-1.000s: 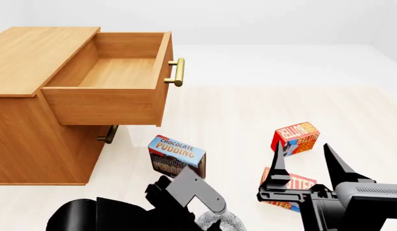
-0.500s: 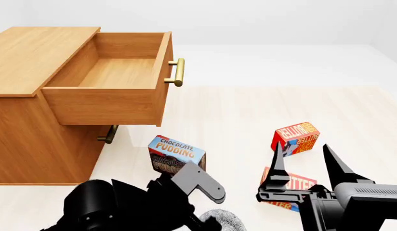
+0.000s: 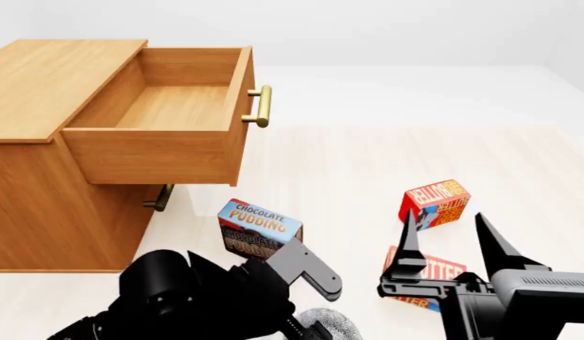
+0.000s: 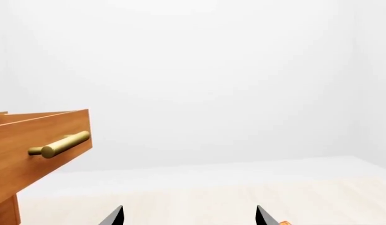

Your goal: Put the bowl in the top drawer of the cabinet.

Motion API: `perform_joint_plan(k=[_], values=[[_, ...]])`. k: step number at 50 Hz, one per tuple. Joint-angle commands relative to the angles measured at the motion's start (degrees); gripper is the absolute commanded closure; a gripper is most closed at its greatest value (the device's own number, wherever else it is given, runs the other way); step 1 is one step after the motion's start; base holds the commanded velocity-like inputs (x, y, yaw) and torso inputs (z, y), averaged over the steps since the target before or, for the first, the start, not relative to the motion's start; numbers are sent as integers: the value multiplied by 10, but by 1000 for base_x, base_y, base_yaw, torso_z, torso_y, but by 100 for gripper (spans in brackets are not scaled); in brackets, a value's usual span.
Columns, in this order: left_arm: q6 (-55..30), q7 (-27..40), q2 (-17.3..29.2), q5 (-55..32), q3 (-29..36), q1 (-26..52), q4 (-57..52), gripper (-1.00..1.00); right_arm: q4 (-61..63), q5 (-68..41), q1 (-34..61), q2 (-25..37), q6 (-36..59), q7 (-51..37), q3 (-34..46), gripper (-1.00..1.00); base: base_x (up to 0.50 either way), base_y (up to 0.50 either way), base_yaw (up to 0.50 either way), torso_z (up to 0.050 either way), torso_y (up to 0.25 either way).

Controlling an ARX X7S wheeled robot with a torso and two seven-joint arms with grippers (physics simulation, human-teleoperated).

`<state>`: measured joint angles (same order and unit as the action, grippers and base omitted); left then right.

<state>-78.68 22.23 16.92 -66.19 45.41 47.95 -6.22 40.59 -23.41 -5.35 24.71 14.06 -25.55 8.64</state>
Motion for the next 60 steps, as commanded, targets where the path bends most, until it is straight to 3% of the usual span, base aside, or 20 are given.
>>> perform_joint_plan(k=[1, 13, 34, 60], values=[[36, -33, -17, 20, 8, 13, 65, -100, 2, -4, -2, 2, -3, -2, -4, -100, 0, 0, 0, 0, 0], [72, -62, -34, 61, 40, 19, 135, -100, 4, -8, -1, 5, -2, -5, -7, -100, 0, 0, 0, 0, 0], [75, -62, -40, 75, 74, 6, 156, -100, 1, -9, -2, 5, -7, -6, -3, -100, 0, 0, 0, 0, 0], [175, -147, -73, 132, 115, 6, 279, -100, -14, -2, -3, 4, -16, -7, 4, -100, 0, 0, 0, 0, 0]])
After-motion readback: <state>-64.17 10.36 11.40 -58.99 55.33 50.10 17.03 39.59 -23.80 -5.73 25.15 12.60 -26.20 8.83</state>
